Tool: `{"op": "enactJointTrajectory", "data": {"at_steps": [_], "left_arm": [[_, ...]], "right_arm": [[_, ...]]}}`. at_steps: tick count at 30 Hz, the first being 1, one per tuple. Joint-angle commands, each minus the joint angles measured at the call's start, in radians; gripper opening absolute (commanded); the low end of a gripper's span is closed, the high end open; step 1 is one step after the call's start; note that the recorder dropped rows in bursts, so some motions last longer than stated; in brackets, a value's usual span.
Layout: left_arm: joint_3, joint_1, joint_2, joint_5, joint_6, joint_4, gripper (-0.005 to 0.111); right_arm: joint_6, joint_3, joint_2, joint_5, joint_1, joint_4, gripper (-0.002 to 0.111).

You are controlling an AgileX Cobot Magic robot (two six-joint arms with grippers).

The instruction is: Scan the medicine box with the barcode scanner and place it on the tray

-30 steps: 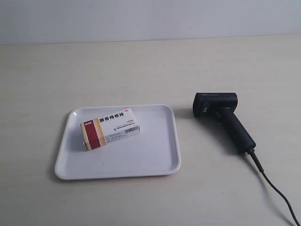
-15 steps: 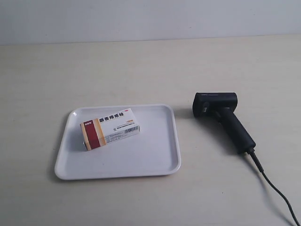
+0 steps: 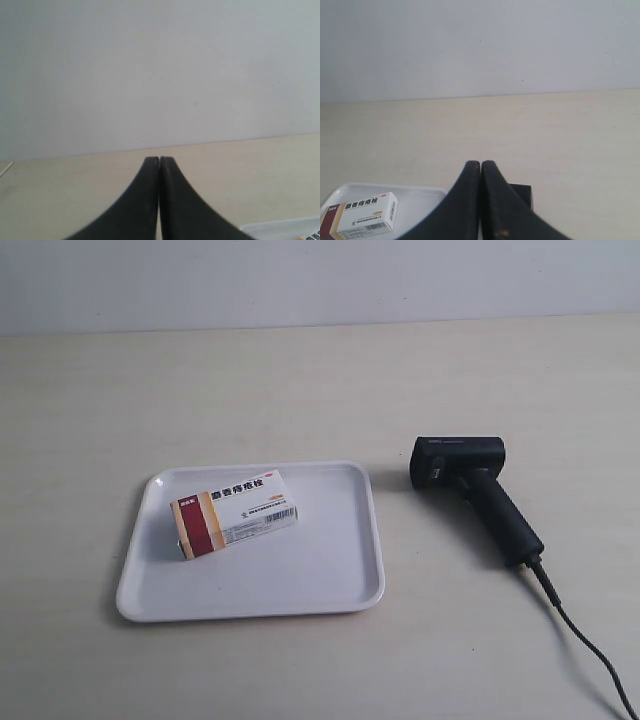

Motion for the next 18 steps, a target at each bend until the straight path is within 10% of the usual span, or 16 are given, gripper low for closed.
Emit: {"op": "enactJointTrajectory", "data": {"at_steps": [1, 5, 8, 13, 18], "left_arm": [[0.000, 0.002, 0.005, 0.000, 0.003, -0.008, 0.003], [0.000, 0.001, 0.005, -0.035, -0.135, 0.066, 0.003], [0.000, 0.001, 0.005, -0.017, -0.562, 0.545, 0.003], [0.000, 0.001, 0.003, 0.084, -1.735, 1.675, 0.003], [0.000, 0.001, 0.003, 0.107, -2.133, 2.024, 0.003]], "right_arm": [[-0.007, 0.000, -0.004, -0.002, -0.003, -0.002, 0.001], [-0.007, 0.000, -0.004, -0.002, -0.003, -0.002, 0.001], [-0.007, 0.000, -0.004, -0.002, -0.003, -0.002, 0.001], [-0.007, 0.000, -0.004, -0.002, -0.003, -0.002, 0.001], [-0.004, 0.000, -0.004, -0.002, -0.003, -0.002, 0.001]]}}
